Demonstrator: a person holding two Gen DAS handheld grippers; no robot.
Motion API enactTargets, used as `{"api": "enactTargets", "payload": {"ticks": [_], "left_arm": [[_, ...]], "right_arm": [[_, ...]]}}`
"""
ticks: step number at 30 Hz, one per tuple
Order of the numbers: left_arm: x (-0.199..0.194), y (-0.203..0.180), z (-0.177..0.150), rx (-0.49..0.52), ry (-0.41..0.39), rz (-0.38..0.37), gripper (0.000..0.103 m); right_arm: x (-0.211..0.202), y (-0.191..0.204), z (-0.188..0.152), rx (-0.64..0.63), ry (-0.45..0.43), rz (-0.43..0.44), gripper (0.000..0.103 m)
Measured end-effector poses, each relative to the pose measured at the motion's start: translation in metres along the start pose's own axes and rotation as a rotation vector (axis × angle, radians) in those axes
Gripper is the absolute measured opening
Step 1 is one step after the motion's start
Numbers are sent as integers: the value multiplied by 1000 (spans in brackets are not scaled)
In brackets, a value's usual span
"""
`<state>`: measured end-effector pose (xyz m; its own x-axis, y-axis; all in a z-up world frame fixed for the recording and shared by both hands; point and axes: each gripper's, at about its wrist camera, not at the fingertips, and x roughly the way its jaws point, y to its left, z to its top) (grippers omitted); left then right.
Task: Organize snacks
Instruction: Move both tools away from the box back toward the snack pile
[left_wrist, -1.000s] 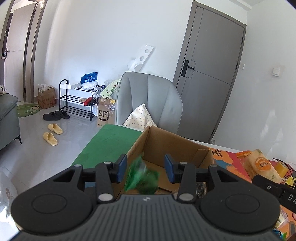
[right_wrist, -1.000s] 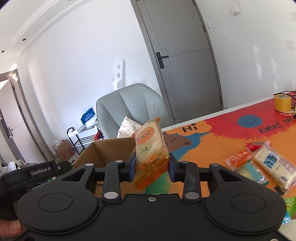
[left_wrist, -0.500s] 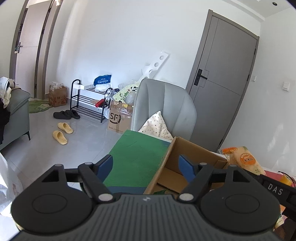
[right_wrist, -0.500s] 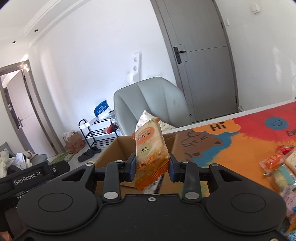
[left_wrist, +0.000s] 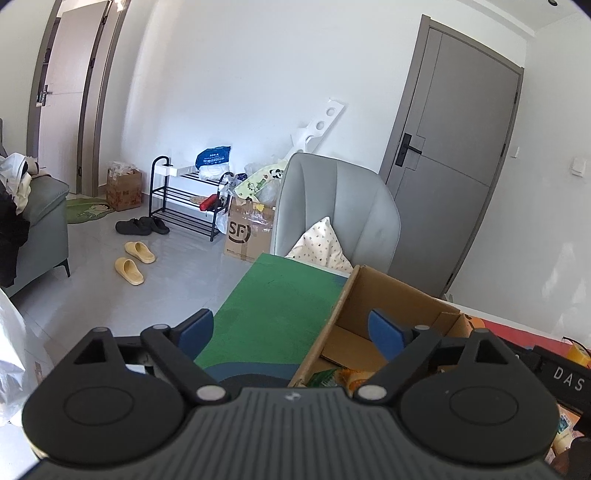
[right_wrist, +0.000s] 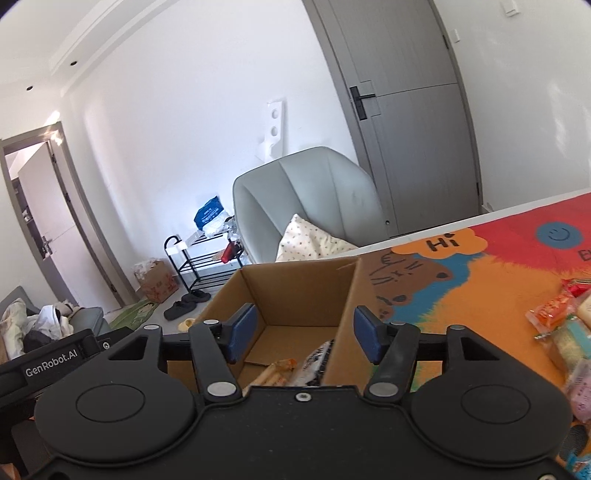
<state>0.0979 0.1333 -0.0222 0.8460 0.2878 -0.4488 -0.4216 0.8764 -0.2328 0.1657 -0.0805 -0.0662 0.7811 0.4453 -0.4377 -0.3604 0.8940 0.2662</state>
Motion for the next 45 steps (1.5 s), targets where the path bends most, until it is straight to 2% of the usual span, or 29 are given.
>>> {"api": "enactTargets", "payload": {"ticks": [9, 12, 16, 28, 45], "left_arm": [[-8, -22, -12, 45, 15, -35, 94], [-8, -27, -17, 55, 36, -51, 94], [-10, -34, -26, 66, 52, -62, 100], [-27, -61, -42, 102, 66, -122, 102], [-51, -111, -63, 169, 83, -238, 102]], "right_arm": [[-25, -29, -9, 31, -3, -70, 65], [-35, -39, -11, 47, -10, -87, 70], [-47, -49, -13, 61, -17, -111, 73], [-81, -73, -21, 65, -38, -180, 82], [-129, -123, -28, 109, -60, -295, 85]]}}
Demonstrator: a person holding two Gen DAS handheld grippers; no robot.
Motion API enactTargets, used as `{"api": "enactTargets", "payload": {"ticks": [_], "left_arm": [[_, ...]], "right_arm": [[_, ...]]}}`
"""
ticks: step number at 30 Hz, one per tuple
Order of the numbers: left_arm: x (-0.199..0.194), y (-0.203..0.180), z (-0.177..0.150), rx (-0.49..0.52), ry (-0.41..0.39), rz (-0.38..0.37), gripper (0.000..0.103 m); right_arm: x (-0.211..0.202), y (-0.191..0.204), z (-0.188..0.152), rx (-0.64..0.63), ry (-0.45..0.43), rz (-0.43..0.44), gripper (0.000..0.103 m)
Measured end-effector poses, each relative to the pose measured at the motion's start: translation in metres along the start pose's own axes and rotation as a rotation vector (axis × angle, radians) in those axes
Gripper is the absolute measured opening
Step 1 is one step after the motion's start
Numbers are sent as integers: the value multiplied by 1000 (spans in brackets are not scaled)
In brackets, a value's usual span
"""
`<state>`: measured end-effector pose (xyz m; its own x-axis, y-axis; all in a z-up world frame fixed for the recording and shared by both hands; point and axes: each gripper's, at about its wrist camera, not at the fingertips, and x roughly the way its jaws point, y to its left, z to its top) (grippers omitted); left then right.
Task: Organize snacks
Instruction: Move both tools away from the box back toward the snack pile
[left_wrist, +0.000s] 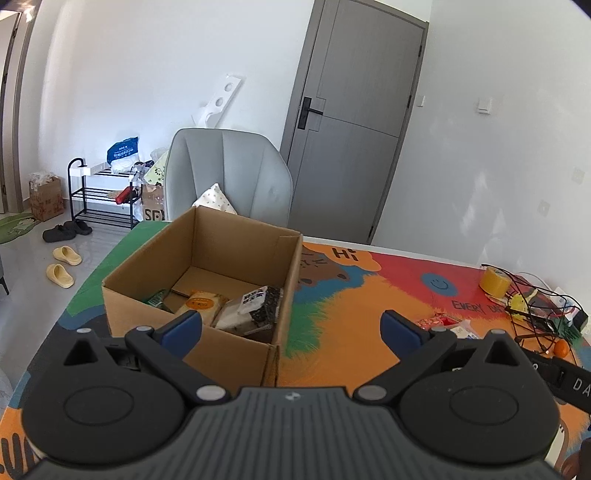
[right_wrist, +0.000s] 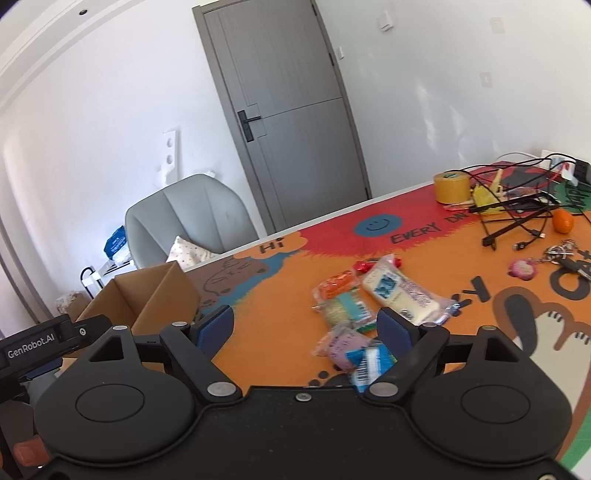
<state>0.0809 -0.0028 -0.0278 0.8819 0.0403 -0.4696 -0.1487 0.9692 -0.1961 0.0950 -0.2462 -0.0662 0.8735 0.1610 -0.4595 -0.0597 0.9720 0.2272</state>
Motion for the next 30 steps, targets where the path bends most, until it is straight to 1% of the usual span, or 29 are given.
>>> {"api": "enactTargets", "payload": {"ticks": [2, 3, 5, 14, 17, 19, 23, 26, 27, 30], "left_arm": [[-1, -6, -3, 14, 6, -37, 102], [-2, -8, -4, 22, 9, -44, 102], [-1, -15, -8, 38, 14, -42, 102], [6, -45, -27, 93, 52, -89, 102], [10, -53, -35, 106, 66, -102, 102], [13, -58, -39, 108, 76, -111, 102], [22, -69, -47, 121, 90, -116, 102], [32, -73, -53, 110, 117, -123, 102], [35, -74, -55, 109, 125, -116, 102], [45, -79, -63, 112, 142, -102, 102]], "right_arm": [[-2, -8, -1, 7, 0, -17, 85], [-3, -12, -1, 10, 0, -24, 85], [-5, -20, -3, 17, 5, -37, 85], [-4, -51, -15, 51, 36, -76, 84], [0, -58, -22, 56, 55, -83, 82], [3, -63, -25, 65, 71, -81, 77], [9, -70, -29, 71, 81, -80, 77], [14, -76, -31, 81, 91, -72, 75], [15, -77, -31, 88, 94, -69, 73], [23, -81, -34, 94, 98, -49, 72]]}}
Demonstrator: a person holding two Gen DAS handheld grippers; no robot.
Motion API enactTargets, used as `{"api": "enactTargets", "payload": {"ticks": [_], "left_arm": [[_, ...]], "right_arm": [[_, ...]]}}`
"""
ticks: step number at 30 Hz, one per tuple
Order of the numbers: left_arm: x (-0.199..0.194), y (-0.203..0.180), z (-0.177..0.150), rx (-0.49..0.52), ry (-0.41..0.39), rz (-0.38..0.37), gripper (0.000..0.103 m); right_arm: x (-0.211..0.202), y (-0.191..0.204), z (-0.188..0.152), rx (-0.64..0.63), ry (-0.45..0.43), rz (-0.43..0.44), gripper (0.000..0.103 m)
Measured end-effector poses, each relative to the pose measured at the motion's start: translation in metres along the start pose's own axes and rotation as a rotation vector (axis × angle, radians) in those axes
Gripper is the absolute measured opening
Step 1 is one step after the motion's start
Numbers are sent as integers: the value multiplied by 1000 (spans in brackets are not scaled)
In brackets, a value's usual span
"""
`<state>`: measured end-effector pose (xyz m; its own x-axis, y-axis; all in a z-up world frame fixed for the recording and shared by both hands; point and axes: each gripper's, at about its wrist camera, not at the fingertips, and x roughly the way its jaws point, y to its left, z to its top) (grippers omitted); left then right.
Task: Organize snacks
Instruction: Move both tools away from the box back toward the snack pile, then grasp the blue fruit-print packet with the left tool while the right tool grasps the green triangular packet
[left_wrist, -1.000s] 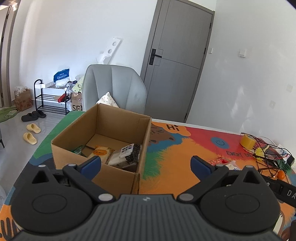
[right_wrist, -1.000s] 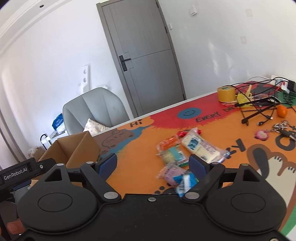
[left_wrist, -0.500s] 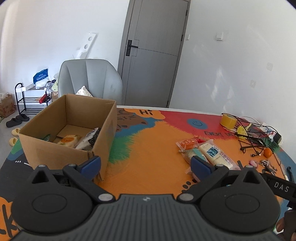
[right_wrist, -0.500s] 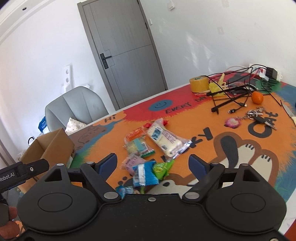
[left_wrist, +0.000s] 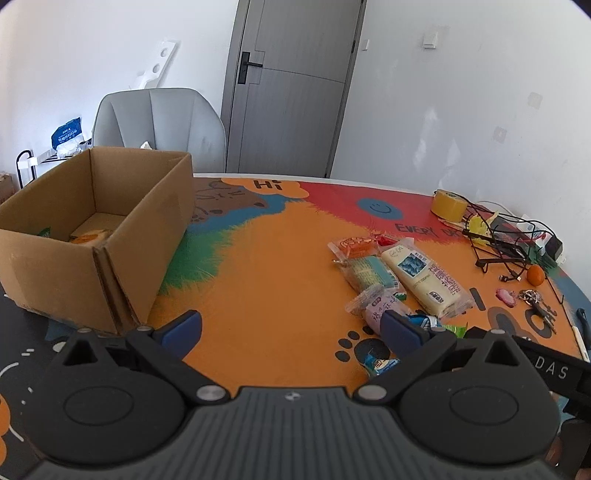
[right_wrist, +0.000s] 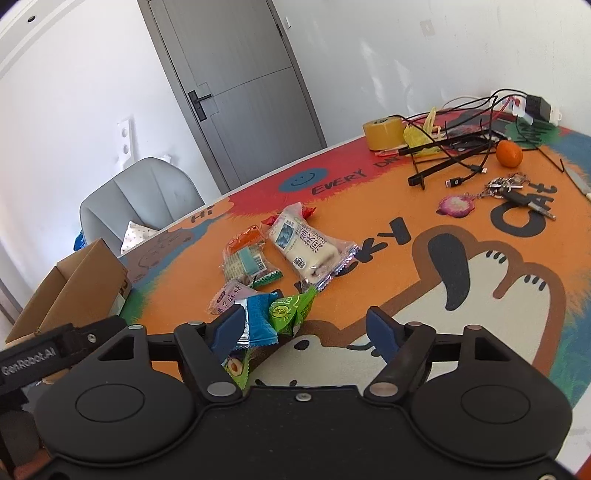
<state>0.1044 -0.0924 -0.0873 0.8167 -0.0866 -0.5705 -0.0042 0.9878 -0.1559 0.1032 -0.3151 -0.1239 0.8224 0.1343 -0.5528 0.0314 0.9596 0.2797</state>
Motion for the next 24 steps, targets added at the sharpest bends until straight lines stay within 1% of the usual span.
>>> {"api": "enactTargets", "payload": {"ticks": [3, 5, 7, 8, 11, 14, 15, 16, 20, 21, 24], "left_arm": [[9, -4, -5, 0, 22, -4, 101], [13, -7, -7, 0, 28, -2, 101], [15, -11, -9, 9, 28, -2, 101], [16, -12, -10, 12, 26, -3, 101], [19, -18, -13, 22, 29, 1, 101], [23, -23, -17, 28, 43, -7, 101], [24, -25, -18, 31, 44, -9, 101], [24, -26, -20, 37, 47, -10, 101], [27, -33, -25, 60, 59, -19, 101], [28, -35, -26, 66, 61, -20, 101], [30, -39, -27, 72, 61, -27, 100]], "right_arm": [[11, -3, 0, 16, 6, 3, 70], [18, -7, 1, 33, 18, 8, 64], [24, -10, 1, 43, 23, 18, 49], [26, -11, 1, 52, 29, 27, 46], [34, -15, 1, 81, 48, 58, 44], [36, -15, 0, 80, 49, 88, 41], [36, -16, 0, 79, 45, 106, 33], [36, -16, -1, 81, 37, 130, 21], [30, -18, -1, 62, 15, 131, 8], [28, -20, 0, 59, 6, 123, 4], [25, -28, 1, 68, 4, 103, 3]]}}
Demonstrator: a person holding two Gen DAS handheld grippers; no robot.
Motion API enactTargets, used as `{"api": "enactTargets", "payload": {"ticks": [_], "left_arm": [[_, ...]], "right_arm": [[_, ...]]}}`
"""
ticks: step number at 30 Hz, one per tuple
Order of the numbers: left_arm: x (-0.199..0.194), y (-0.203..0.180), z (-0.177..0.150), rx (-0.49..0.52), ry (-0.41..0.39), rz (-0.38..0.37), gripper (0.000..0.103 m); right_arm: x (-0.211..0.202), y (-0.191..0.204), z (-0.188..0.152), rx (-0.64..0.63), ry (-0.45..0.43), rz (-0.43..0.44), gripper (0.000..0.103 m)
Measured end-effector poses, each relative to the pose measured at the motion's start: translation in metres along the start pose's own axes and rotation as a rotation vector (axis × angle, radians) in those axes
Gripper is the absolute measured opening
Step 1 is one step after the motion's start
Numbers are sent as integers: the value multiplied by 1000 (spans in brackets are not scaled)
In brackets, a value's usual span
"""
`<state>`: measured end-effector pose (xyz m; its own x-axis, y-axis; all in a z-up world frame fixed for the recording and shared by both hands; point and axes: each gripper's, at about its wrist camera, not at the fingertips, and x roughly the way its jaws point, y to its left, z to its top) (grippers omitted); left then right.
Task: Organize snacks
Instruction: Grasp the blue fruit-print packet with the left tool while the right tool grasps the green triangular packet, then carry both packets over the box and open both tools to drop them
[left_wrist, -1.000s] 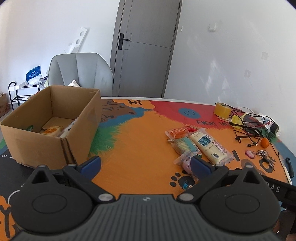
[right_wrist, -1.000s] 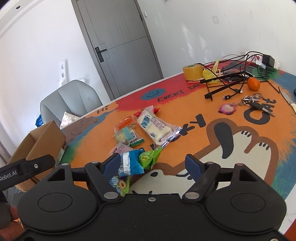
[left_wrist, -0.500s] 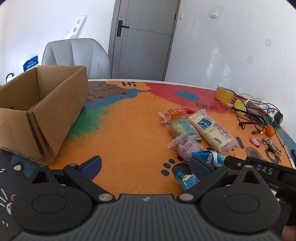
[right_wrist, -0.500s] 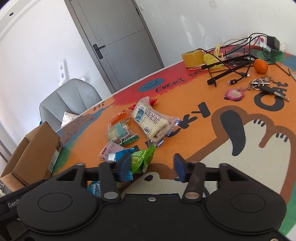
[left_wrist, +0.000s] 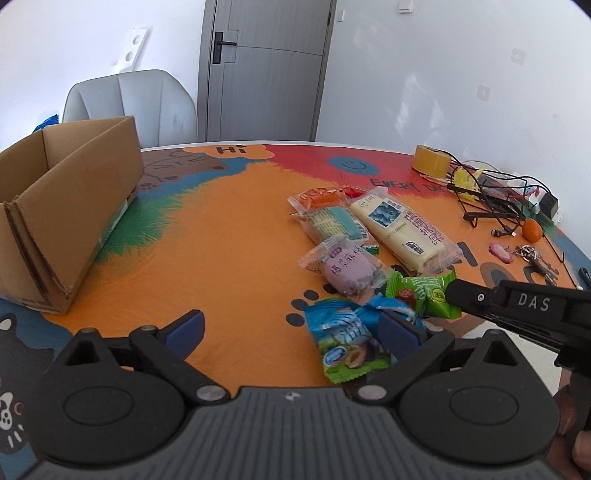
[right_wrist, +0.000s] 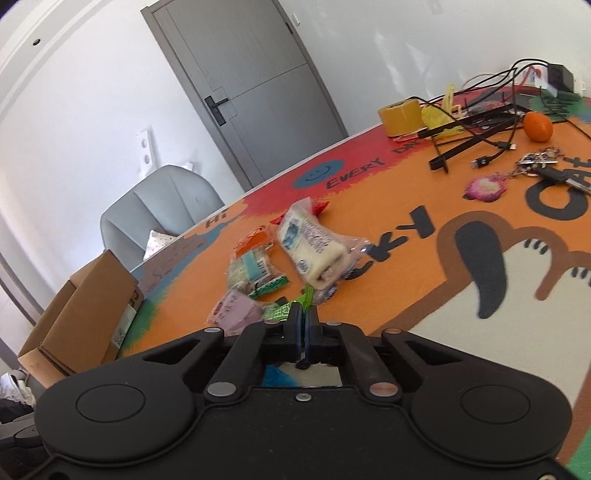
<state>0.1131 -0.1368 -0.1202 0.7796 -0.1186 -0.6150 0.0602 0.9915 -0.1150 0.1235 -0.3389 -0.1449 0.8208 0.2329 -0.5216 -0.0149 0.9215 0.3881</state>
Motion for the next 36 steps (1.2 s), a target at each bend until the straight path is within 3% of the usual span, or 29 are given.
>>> {"api": "enactTargets", "payload": {"ticks": [6, 9, 12, 14, 16, 19, 22, 31, 33, 34, 36], "left_arm": [[4, -6, -1, 4, -14, -4, 97], [6, -9, -2, 6, -17, -10, 89], [8, -10, -4, 13, -14, -9, 74], [8, -8, -5, 14, -10, -11, 51], [10, -6, -7, 9, 3, -5, 41], [7, 2, -8, -2, -5, -2, 39], [5, 12, -6, -24, -5, 3, 39], [-2, 36, -3, -76, -17, 30, 34], [-4, 39, -4, -83, -19, 34, 34], [-5, 41, -3, -86, -19, 35, 33], [-6, 43, -3, -91, -23, 37, 33]], "right_arm": [[-9, -10, 2, 0, -16, -33, 2], [-14, -17, 5, 12, -34, -58, 2], [-14, -19, 6, 15, -28, -71, 3], [-13, -17, 5, 11, -21, -71, 9], [-10, -12, 4, -9, -23, -79, 18], [-6, -5, 2, -27, -19, -86, 38], [0, -2, 0, -28, -12, -100, 50], [12, 8, -3, -47, -7, -136, 61], [13, 10, -4, -57, -11, -146, 61], [14, 11, -4, -65, -14, -155, 55], [15, 11, -5, -71, 0, -144, 31]]}}
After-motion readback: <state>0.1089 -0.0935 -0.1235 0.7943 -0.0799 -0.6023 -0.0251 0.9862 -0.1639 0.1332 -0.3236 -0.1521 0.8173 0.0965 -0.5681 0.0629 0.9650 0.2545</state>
